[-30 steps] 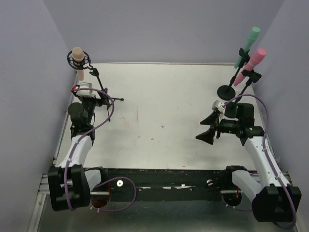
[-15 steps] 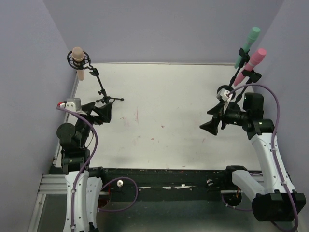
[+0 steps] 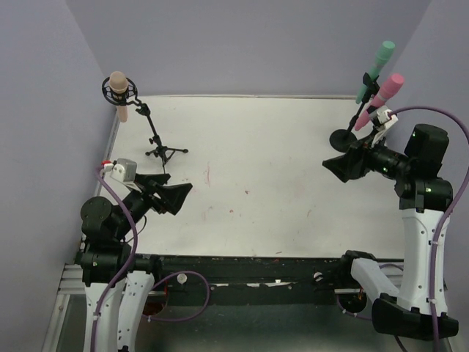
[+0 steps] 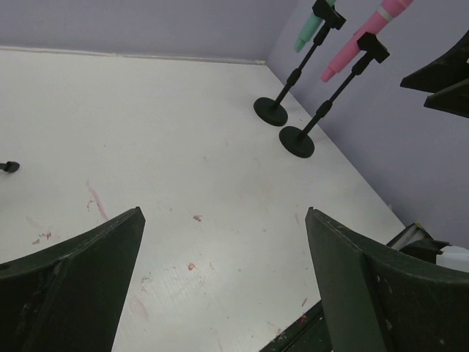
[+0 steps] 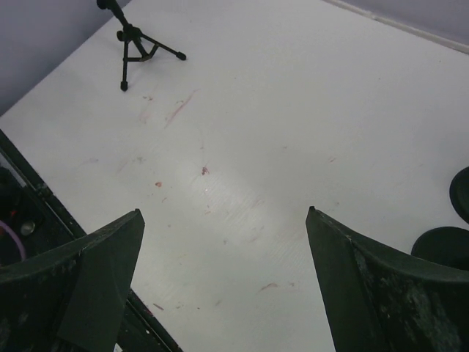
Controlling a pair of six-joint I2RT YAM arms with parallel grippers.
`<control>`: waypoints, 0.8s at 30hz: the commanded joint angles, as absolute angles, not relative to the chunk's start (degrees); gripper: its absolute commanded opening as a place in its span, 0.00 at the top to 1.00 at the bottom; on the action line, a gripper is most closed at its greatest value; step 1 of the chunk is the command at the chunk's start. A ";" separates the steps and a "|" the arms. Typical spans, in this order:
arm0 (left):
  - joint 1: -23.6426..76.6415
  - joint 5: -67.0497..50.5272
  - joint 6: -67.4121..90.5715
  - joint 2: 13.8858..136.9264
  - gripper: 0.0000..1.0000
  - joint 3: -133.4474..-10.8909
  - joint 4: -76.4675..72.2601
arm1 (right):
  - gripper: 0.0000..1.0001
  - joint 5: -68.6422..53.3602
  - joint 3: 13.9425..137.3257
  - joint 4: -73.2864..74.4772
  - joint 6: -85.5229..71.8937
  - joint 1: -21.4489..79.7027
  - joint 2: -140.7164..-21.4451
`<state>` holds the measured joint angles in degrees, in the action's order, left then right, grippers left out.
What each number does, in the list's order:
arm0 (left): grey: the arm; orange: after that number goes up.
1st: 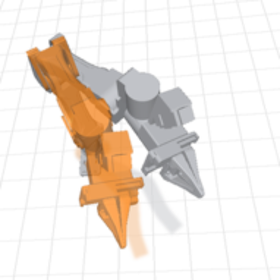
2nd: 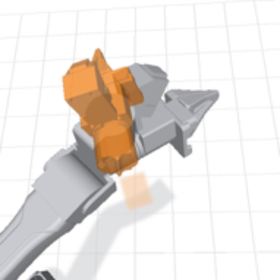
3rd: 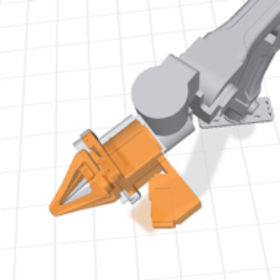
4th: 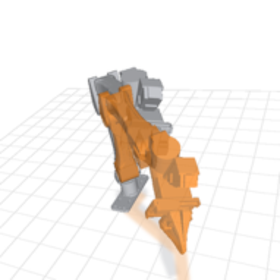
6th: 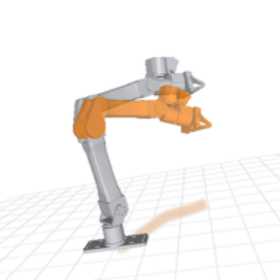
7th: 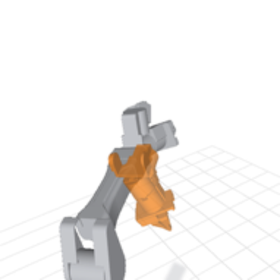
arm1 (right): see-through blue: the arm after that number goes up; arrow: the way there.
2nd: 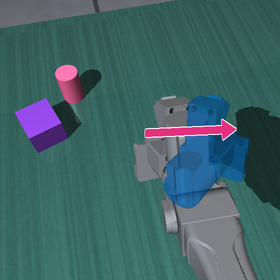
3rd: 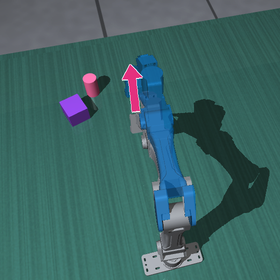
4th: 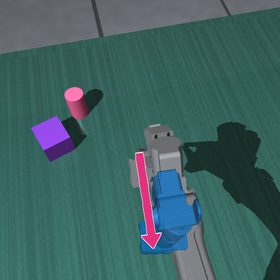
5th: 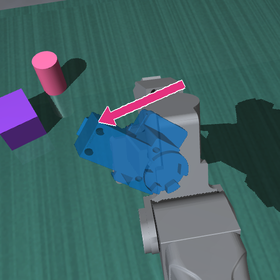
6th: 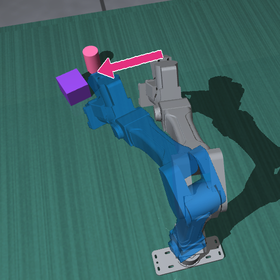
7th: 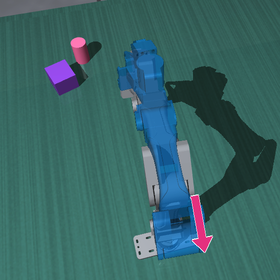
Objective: Attach the microphones to the stand
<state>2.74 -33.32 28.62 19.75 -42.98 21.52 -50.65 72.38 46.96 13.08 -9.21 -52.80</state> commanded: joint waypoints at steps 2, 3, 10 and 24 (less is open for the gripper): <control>2.90 -36.03 32.78 19.95 0.01 -45.79 25.31 | 0.00 -53.70 74.00 45.53 2.82 -10.90 -52.38; 2.90 -36.04 33.13 20.04 0.01 -46.05 25.40 | 0.00 -53.53 74.18 45.53 2.64 -10.99 -52.30; 2.90 -36.91 34.10 21.27 0.01 -48.43 27.16 | 0.00 -51.33 74.18 43.34 -3.15 -10.99 -51.94; 3.34 -40.78 37.00 22.41 0.01 -51.50 27.51 | 0.00 -53.62 78.39 43.15 -3.08 -10.99 -53.09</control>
<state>2.76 -38.24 35.66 21.76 -48.36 26.44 -52.07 75.75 43.51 -3.44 -10.61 -52.73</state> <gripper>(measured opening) 0.987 0.997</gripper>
